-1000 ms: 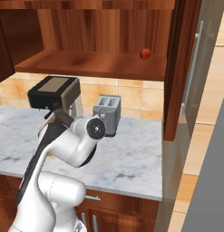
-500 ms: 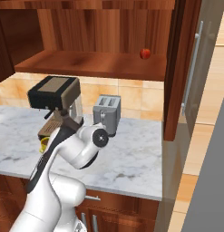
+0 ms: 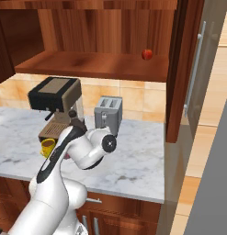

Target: Pick the syrup bottle and honey bottle from the cabinet and place them next to the mug.

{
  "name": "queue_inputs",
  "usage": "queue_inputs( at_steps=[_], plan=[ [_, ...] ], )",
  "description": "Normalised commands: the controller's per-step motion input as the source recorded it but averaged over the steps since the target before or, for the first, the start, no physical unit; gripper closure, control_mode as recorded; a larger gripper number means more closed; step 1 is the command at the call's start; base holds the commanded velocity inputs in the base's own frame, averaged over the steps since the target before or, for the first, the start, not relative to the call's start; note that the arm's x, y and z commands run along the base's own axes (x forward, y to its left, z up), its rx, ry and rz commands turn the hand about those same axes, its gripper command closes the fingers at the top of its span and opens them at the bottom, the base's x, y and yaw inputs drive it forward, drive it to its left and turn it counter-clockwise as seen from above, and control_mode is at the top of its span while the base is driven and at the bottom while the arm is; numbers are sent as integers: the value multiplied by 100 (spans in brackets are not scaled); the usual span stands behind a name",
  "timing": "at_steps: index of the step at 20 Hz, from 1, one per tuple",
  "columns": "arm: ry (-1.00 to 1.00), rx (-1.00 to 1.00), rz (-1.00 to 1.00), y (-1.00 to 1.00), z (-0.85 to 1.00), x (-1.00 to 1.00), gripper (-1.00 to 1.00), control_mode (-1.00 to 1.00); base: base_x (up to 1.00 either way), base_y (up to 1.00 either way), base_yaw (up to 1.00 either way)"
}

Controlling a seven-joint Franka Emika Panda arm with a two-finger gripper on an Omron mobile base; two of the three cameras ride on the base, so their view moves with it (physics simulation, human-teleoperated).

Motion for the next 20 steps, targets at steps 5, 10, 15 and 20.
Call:
queue_inputs(
  at_steps=[5, 10, 15, 20],
  plan=[
    [0, 0, 8, -28, 0, 7, 100, -100, 0, 0, 0],
    [0, 1, 13, -9, -26, 0, 100, -100, 0, 0, 0],
    [0, 3, 15, 0, -48, 0, 100, -100, 0, 0, 0],
    [-5, 2, 8, 11, -25, -1, 100, -100, 0, 0, 0]
  ],
)
